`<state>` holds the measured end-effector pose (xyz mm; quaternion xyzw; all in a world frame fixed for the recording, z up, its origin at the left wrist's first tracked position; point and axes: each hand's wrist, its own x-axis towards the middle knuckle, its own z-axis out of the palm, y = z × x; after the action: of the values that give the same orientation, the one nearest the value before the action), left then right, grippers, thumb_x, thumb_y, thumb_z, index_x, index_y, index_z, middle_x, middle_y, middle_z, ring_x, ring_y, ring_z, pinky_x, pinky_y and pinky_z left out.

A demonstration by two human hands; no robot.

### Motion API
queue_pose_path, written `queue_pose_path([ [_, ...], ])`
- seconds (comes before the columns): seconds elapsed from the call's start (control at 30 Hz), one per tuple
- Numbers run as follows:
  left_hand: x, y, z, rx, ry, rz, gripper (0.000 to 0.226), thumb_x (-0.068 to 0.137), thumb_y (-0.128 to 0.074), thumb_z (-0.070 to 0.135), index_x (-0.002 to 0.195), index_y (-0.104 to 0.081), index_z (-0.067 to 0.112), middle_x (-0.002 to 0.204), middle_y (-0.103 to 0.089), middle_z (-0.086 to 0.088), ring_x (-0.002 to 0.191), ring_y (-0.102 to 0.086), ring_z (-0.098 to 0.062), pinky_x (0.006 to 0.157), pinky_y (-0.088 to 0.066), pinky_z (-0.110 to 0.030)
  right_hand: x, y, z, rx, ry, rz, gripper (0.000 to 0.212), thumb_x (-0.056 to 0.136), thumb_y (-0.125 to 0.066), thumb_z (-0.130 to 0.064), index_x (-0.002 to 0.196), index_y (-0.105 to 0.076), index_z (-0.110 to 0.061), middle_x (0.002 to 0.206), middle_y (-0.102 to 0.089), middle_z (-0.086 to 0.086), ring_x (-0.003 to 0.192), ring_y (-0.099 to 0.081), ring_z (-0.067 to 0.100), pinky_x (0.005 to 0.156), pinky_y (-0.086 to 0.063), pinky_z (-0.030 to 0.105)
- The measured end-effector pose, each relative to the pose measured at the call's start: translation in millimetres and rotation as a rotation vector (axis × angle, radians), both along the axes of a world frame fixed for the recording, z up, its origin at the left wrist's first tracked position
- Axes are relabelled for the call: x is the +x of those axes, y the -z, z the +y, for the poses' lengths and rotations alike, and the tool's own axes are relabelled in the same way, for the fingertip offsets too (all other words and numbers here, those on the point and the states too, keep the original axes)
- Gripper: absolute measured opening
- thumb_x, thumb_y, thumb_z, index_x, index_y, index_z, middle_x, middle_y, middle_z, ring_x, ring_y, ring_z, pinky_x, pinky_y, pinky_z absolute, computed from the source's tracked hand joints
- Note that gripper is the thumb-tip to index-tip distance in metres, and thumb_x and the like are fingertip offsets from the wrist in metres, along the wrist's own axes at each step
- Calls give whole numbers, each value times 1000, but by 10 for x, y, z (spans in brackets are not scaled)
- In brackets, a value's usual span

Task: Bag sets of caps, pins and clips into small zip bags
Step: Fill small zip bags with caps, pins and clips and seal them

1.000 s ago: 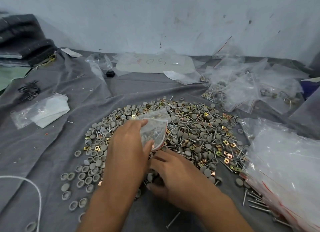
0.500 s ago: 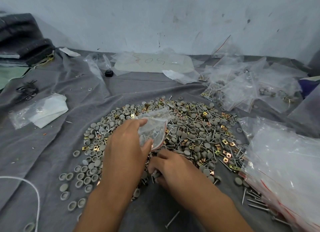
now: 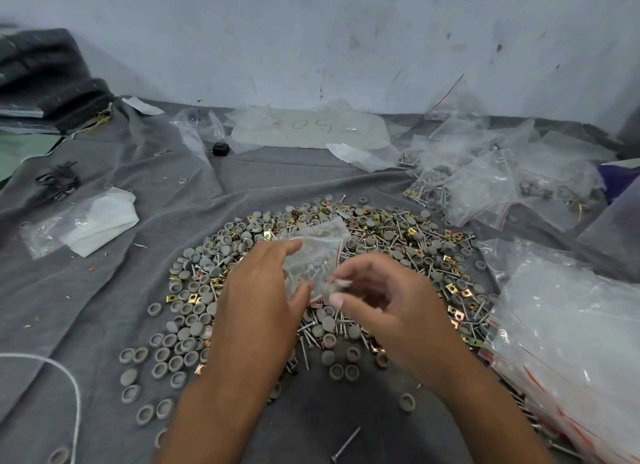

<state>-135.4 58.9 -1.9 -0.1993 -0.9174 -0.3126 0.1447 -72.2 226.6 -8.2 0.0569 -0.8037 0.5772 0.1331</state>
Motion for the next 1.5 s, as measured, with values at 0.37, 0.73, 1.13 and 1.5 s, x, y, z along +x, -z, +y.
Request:
queue_pose_path([
  [0.37, 74, -8, 123, 53, 74, 41, 44, 82, -77, 24, 123, -63, 21, 113, -59, 12, 96, -51, -5, 89, -39, -20, -54, -24, -71, 101, 326, 271, 21, 92, -72, -26, 113, -71, -24, 108, -73, -19, 85, -67, -1, 69, -47, 8],
  [0.73, 89, -28, 118, 86, 101, 27, 47, 83, -76, 27, 127, -61, 23, 116, -56, 13, 95, -49, -6, 88, -48, -27, -66, -46, -106, 83, 409, 325, 15, 94, -70, -32, 108, -72, -26, 108, -72, -14, 95, -68, 12, 72, -48, 18],
  [1.13, 92, -49, 118, 83, 97, 6, 44, 87, -68, 18, 129, -60, 24, 118, -54, 16, 96, -48, -2, 88, -42, -17, -118, 44, -113, 427, 442, 264, 21, 99, -62, -31, 117, -70, -25, 123, -55, -8, 119, -50, 11, 100, -32, 9],
  [1.5, 29, -57, 54, 94, -24, 21, 49, 87, -64, 19, 135, -55, 23, 122, -52, 13, 100, -47, -6, 92, -36, -17, 0, 168, 43, 794, -94, -401, 38, 76, -80, -57, 106, -60, -45, 93, -58, -26, 83, -55, -6, 68, -46, 23],
])
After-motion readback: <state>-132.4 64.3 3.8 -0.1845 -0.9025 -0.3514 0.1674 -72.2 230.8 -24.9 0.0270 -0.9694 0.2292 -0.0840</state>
